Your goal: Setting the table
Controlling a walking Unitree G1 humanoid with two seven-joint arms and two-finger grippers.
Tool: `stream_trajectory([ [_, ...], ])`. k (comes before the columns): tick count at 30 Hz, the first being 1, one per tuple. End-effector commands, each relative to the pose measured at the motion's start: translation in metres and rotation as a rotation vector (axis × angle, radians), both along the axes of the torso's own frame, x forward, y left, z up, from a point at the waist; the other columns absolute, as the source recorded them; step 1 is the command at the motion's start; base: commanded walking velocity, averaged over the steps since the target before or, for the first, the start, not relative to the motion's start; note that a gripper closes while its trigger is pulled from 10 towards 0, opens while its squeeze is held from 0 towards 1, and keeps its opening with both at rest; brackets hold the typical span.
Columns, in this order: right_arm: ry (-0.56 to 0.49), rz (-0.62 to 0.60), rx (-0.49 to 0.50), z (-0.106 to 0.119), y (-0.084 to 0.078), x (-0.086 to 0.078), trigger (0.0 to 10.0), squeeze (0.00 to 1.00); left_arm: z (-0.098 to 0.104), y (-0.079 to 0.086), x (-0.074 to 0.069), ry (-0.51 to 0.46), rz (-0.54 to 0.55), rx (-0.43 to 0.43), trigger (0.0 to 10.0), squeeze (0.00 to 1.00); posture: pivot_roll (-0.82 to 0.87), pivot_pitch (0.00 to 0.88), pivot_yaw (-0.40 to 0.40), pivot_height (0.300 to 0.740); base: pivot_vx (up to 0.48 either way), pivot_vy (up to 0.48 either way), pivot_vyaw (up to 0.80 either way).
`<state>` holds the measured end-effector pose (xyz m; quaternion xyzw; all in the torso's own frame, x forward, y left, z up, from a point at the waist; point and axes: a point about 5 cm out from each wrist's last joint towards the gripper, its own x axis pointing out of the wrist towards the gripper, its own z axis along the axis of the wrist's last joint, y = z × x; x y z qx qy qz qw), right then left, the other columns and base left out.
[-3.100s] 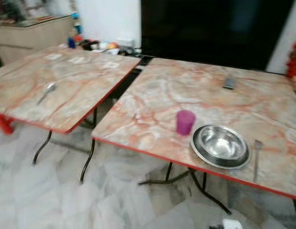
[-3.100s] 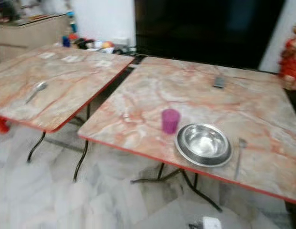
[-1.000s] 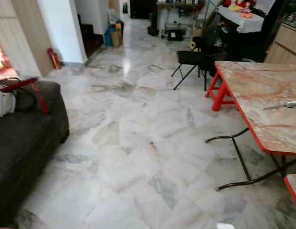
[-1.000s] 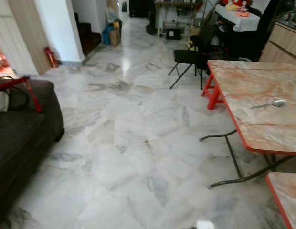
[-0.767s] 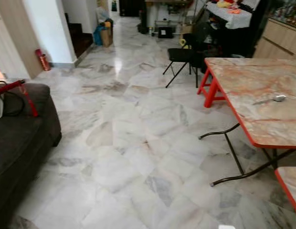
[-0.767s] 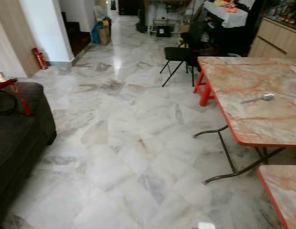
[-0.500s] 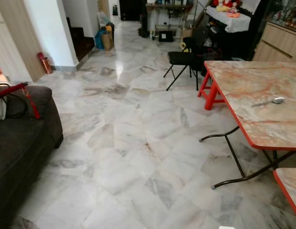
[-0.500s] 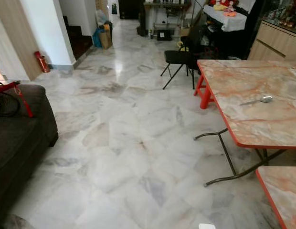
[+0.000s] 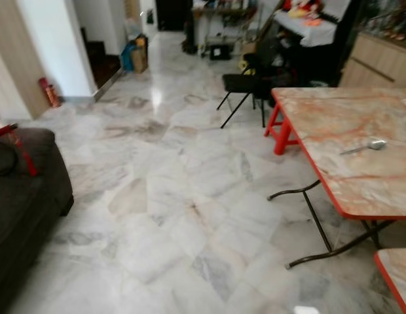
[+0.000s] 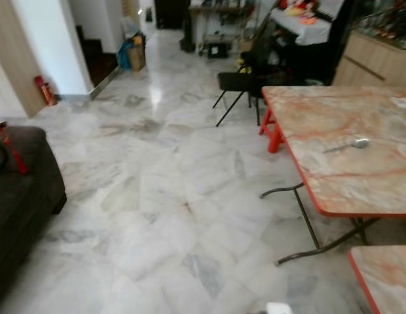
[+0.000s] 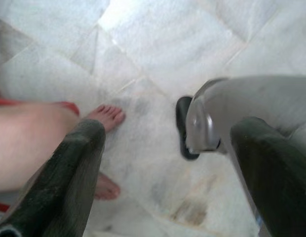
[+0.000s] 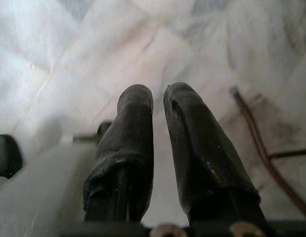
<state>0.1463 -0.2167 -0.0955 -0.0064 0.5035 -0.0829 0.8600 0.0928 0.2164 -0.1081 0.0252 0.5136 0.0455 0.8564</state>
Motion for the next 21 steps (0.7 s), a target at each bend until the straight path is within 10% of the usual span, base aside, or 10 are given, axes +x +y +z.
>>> stream_trajectory([
  [1, -0.032, 0.030, 0.038, 0.0016, 0.0181, 0.0121, 10.0, 0.00, -0.0020, -0.0024, -0.0057, 0.023, -0.007, -0.019, 10.0, 0.00, -0.02, 0.000, -0.019, 0.740, 0.304, 0.000, 0.00],
  [21, -0.039, -0.034, 0.055, 0.0016, 0.0162, 0.0115, 10.0, 0.00, -0.0018, -0.0027, -0.0048, 0.018, -0.005, -0.024, 10.0, 0.00, -0.02, 0.000, -0.020, 0.740, 0.257, 0.000, 0.00],
])
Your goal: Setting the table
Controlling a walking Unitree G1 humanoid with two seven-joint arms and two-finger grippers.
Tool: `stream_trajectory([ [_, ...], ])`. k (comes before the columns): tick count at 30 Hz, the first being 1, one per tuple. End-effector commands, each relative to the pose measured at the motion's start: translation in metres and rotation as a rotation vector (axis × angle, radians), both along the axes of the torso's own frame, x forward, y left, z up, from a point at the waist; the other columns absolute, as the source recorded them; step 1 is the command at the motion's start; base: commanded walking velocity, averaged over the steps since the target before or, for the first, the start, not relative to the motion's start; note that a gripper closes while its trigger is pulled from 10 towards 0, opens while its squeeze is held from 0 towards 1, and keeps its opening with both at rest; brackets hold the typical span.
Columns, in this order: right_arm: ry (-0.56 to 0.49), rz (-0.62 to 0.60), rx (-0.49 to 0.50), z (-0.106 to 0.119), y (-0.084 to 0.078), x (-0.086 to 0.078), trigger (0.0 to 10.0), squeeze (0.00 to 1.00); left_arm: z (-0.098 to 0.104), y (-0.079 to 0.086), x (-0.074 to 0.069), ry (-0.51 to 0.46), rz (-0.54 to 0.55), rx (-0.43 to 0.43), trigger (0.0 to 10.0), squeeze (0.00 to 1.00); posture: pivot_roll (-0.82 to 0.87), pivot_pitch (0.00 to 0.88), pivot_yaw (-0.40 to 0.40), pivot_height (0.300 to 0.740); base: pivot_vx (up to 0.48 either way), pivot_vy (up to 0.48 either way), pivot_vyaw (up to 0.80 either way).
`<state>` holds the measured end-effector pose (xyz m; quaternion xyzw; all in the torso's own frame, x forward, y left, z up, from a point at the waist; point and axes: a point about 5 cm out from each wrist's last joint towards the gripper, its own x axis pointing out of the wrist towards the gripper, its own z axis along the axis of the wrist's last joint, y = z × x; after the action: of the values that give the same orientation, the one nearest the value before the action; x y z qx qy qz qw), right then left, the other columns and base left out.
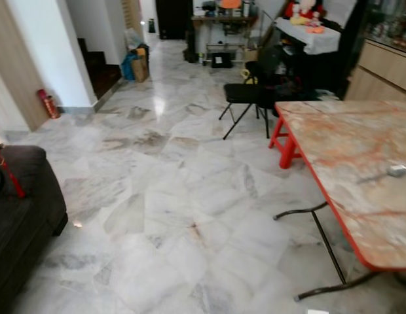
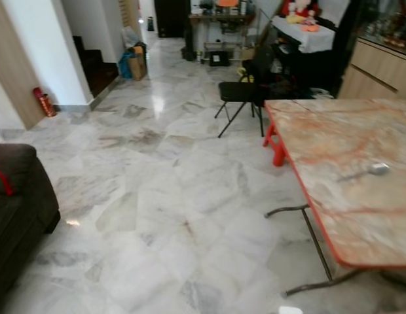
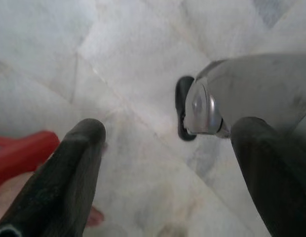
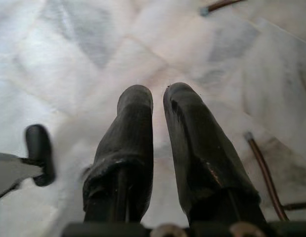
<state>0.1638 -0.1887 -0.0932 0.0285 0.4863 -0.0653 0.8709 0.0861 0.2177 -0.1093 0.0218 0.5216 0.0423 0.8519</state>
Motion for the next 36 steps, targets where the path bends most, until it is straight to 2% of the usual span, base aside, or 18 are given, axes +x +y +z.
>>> stream_trajectory([
  [1, 0.009, -0.031, -0.020, -0.0007, -0.0119, -0.0059, 10.0, 0.00, -0.0005, -0.0040, 0.0019, 0.000, -0.004, -0.013, 10.0, 0.00, -0.02, 0.000, -0.020, 0.740, 0.000, 0.000, 0.00],
  [23, -0.010, -0.066, 0.007, -0.0002, -0.0111, -0.0050, 10.0, 0.00, -0.0001, -0.0037, 0.0032, -0.005, -0.010, -0.014, 10.0, 0.00, -0.02, 0.000, -0.016, 0.740, 0.000, 0.000, 0.00],
  [36, -0.009, -0.073, 0.011, -0.0005, -0.0115, -0.0057, 10.0, 0.00, -0.0006, -0.0037, 0.0024, 0.014, -0.045, 0.014, 10.0, 0.00, -0.03, 0.000, -0.013, 0.740, 0.000, 0.000, 0.00],
])
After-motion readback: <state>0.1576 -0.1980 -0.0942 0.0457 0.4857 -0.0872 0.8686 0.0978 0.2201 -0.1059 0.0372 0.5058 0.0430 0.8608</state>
